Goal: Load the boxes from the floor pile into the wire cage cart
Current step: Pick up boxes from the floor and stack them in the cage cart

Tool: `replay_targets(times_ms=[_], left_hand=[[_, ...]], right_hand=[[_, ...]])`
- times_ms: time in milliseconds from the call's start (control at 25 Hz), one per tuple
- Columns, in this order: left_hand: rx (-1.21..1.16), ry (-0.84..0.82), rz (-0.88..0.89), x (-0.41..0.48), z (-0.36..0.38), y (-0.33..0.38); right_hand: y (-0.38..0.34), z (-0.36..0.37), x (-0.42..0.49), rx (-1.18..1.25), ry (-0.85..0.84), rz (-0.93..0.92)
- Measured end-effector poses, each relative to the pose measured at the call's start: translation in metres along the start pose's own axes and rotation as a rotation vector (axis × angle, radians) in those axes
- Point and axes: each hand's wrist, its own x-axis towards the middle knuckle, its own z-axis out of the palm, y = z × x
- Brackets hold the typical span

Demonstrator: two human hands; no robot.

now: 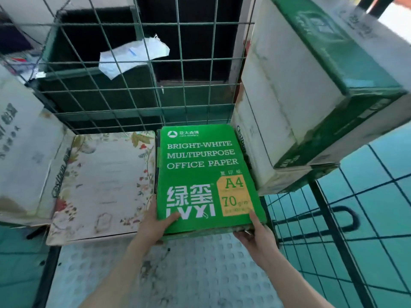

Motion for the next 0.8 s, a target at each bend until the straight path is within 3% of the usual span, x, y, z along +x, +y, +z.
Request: replay_targets(times_ms=[120, 360, 800], left_hand=[[-0.079, -0.081, -0.121, 0.023, 0.007, -0.004], [-0.105, 0.050, -0.065, 0.064, 0.028, -0.007], [-0.035, 0.171, -0.013, 0.084, 0.032, -0.001]], right_hand=[[-0.002, -0.005, 0.027, -0.032, -0.017, 0.013], [-0.012, 0.001, 0.070, -0.266, 0.034, -0.036], [-0.015, 0.009, 0.077, -0.308, 0.037, -0.037]])
